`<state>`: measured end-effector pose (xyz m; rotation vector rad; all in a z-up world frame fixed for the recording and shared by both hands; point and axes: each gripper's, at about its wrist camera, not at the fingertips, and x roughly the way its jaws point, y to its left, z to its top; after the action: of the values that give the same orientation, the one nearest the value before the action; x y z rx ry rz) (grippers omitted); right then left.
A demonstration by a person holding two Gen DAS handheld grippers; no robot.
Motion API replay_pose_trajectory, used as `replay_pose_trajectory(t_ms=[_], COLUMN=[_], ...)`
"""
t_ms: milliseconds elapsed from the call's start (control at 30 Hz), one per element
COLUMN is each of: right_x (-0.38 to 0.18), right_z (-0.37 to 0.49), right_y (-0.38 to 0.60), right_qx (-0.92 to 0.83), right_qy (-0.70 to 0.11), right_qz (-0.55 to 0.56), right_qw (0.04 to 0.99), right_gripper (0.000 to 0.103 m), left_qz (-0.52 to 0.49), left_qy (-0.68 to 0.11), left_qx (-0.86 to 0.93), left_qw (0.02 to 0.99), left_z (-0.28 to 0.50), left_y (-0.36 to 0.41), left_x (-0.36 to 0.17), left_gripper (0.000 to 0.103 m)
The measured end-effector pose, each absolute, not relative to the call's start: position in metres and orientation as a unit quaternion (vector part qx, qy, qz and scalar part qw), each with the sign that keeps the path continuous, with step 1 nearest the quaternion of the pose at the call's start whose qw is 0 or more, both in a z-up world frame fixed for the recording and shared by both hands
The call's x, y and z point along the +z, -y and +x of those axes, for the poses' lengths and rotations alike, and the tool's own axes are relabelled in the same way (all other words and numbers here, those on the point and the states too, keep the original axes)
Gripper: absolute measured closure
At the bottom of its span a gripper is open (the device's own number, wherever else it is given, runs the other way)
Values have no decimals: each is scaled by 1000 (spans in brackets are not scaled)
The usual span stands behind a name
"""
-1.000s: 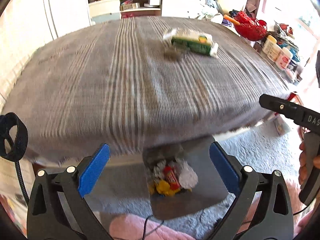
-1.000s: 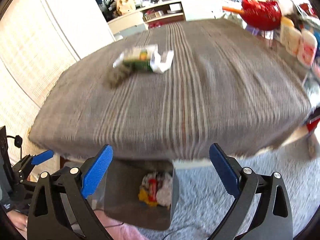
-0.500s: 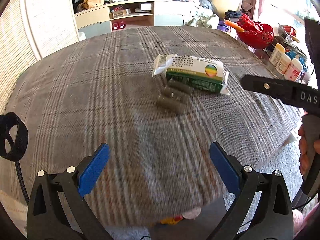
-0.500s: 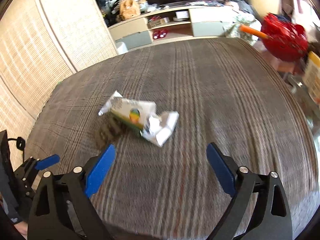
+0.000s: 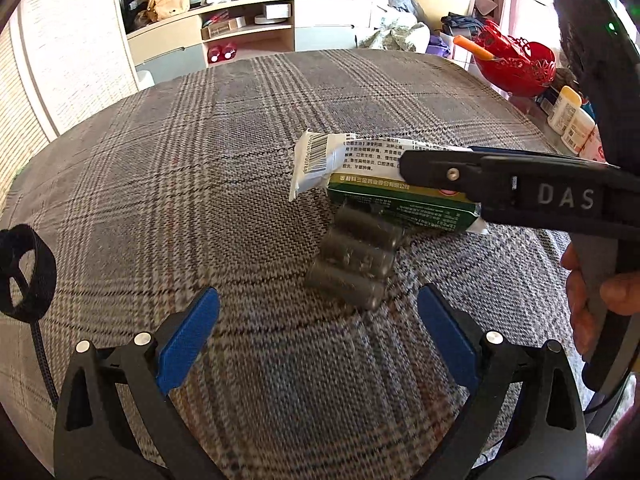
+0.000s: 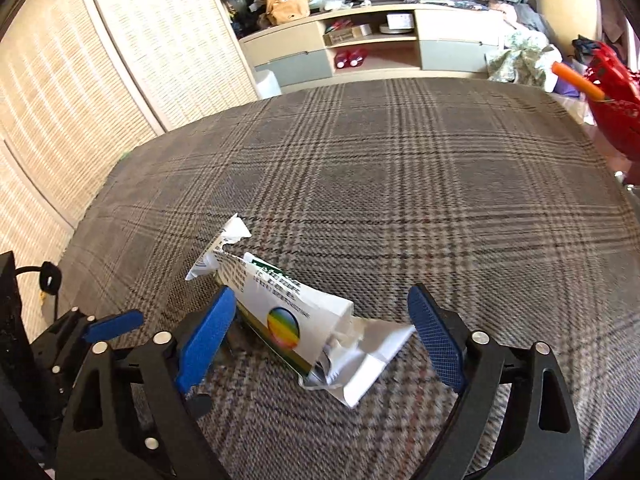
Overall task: Collect trash
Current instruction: 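Grasp the dark blister strip with the left gripper while the right grasps the green-white package, then lower the blister strip and green-white package into the bin and open both grippers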
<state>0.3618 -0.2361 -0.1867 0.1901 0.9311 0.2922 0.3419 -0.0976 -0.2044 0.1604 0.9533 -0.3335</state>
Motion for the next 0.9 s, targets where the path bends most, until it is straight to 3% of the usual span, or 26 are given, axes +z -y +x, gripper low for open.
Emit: replay_pose_trajectory(t_ms=[67,133,267,333,467,533,900], right_x=[-189,-188,-184,-182,-176,-173,-171], right_z=[363,363,361,358,349,346,330], right_y=[234,233,230,231,237,241,246], right_qx=[152,168,173,184,184,177,168], right_qy=[-445,-440,-438,-437,-429,-424,-426], right_qz=[101,113,109,116,119,122,119], right_qw=[877,875,875,873,876,880,881], right_gripper=[30,45,54,65,76,90,93], left_qz=[80,81,82,87,92,97,96], left_qy=[-455,-455,-457,-452,-442,-442,-438], left_qx=[-164,-167,-173,-173,-176,-176,-177], left_qw=[871,871,868,871,875,874,876], left_z=[345,347,352,351,347,345,330], left_y=[99,101,106,108,112,113,105], left_x=[-207,-208,-212,-212,-210,-210,-201], left_gripper=[11,13,26,29,53,59,62])
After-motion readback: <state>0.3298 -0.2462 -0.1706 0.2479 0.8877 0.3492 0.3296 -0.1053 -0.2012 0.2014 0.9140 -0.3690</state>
